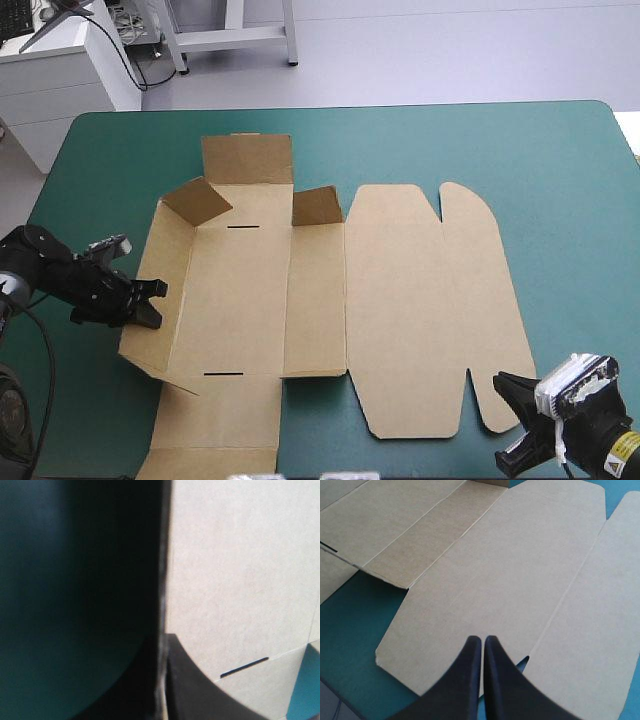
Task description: Fold the box
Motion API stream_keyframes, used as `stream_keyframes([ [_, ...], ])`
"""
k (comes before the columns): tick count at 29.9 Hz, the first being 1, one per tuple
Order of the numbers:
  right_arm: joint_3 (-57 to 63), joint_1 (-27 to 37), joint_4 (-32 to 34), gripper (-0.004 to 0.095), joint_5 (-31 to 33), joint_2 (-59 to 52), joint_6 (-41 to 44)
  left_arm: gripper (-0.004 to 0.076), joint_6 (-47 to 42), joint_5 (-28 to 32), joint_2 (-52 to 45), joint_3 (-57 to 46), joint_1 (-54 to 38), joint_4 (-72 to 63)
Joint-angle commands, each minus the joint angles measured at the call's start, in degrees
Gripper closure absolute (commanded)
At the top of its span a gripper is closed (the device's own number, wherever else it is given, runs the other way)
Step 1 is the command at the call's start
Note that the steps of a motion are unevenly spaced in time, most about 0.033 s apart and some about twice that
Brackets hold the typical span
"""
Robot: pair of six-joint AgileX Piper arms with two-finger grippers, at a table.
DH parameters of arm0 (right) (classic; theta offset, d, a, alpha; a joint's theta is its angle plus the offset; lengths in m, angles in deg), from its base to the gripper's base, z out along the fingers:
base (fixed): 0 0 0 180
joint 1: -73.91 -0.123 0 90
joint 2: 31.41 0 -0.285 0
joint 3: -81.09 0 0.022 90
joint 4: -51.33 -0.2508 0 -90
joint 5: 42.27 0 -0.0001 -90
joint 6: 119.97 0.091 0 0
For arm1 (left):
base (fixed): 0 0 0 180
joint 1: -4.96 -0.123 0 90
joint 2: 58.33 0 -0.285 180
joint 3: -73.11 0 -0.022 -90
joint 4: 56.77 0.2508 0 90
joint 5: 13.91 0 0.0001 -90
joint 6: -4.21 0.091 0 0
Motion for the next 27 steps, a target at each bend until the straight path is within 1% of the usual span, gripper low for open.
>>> stream_keyframes([
  [1,-1.49,0.25,-1.79,0.0908,-3.32,0.55,-0.55,0.0732,-0.34,-4.38,-1.96,6.49,4.26,3.36],
  [4,-1.49,0.25,-2.88,0.0908,-3.32,0.55,-0.55,0.0732,-0.58,-4.38,-1.85,12.12,11.96,11.09],
  [8,-1.49,0.25,-2.52,0.0908,-3.25,0.55,-0.65,0.0732,0.31,-4.38,-0.68,18.34,22.37,23.27],
  [11,-1.49,0.25,-2.38,0.0908,-3.25,0.55,-0.65,0.0732,4.02,-3.97,1.01,22.52,29.83,31.96],
  [14,-1.49,0.25,-2.38,0.0908,-3.25,0.55,-0.65,0.0732,7.10,-2.81,2.78,25.56,35.42,40.58],
  [18,-1.49,0.25,-2.15,0.0908,-3.09,0.55,-1.24,0.0732,7.09,5.64,4.35,27.01,40.24,51.33],
  [21,-1.49,0.25,-2.15,0.0908,-3.11,0.55,-2.11,0.0732,7.20,14.38,4.97,27.01,42.13,57.56],
  [25,-1.49,0.25,-2.15,0.0908,-3.11,0.55,-1.96,0.0732,7.20,24.30,4.95,27.01,44.21,61.49],
  [27,-1.49,0.25,-2.29,0.0908,-3.07,0.55,-1.96,0.0732,7.20,27.46,4.95,27.01,45.52,62.59],
])
